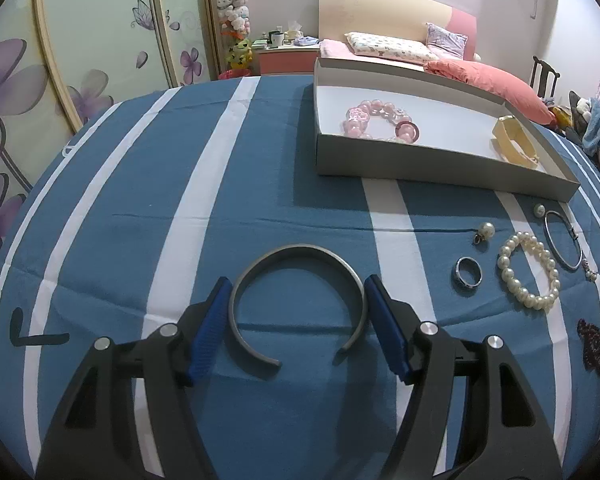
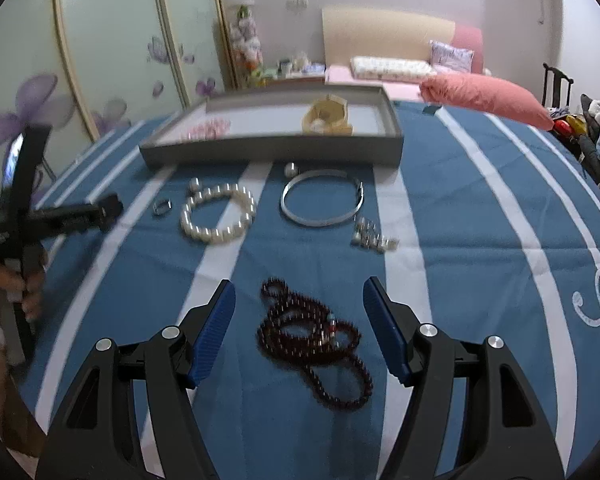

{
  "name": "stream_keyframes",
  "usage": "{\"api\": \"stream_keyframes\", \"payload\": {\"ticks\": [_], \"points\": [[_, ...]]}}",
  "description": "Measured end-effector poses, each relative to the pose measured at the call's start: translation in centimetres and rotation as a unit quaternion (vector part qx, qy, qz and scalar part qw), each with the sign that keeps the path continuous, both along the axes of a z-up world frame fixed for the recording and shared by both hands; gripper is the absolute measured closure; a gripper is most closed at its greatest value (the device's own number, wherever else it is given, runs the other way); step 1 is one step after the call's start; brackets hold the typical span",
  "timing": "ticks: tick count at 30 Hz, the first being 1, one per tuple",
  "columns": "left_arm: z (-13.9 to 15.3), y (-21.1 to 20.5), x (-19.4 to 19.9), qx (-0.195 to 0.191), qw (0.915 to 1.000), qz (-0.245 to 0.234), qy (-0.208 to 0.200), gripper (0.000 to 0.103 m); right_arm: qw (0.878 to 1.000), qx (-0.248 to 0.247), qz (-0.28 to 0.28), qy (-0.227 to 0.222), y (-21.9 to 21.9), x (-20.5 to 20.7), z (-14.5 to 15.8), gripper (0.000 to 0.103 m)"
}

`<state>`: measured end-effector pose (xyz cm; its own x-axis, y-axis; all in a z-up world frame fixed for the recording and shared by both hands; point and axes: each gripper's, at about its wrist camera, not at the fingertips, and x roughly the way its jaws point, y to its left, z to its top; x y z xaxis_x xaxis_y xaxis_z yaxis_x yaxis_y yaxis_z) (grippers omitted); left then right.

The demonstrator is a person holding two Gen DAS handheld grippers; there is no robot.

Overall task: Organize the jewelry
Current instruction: 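Grasp the dark red bead necklace with the right gripper and lift it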

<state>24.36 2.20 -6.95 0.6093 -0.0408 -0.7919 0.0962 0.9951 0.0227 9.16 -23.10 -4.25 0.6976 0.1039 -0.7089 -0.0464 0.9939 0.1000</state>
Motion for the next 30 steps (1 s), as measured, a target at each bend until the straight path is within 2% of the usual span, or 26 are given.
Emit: {"api": "stream_keyframes", "payload": {"ticks": [3, 12, 13, 14, 16, 18, 21, 30], "points": [[0.0, 0.1, 0.0, 0.000, 1.0000, 0.000, 0.000, 0.037, 1.000, -0.006, 0.010, 0.029, 0.4, 0.3, -1.1, 0.036], [0.0, 0.0, 0.0, 0.000, 1.0000, 0.000, 0.000, 0.037, 0.999, -0.033, 0.003, 0.033, 0.5, 0.1, -1.3, 0.037], [0.0, 0.1, 0.0, 0.000, 1.0000, 0.000, 0.000, 0.037, 0.999, -0.039, 0.003, 0.033, 0.6, 0.1, -1.2, 0.039], [0.0, 0.1, 0.0, 0.000, 1.0000, 0.000, 0.000, 0.037, 0.999, -0.039, 0.004, 0.032, 0.5, 0.0, -1.2, 0.048], [0.0, 0.0, 0.0, 0.000, 1.0000, 0.000, 0.000, 0.037, 0.999, -0.033, 0.005, 0.031, 0.3, -0.3, -1.0, 0.080], [0.0, 0.1, 0.0, 0.000, 1.0000, 0.000, 0.000, 0.037, 0.999, -0.023, 0.007, 0.032, 0.1, -0.3, -1.0, 0.090], [0.0, 0.0, 0.0, 0.000, 1.0000, 0.000, 0.000, 0.037, 0.999, -0.017, 0.007, 0.028, 0.1, -0.5, -1.0, 0.093], [0.0, 0.2, -0.1, -0.003, 1.0000, 0.003, 0.000, 0.037, 1.000, 0.001, 0.016, -0.001, 0.5, -1.1, 0.2, 0.094]]}}
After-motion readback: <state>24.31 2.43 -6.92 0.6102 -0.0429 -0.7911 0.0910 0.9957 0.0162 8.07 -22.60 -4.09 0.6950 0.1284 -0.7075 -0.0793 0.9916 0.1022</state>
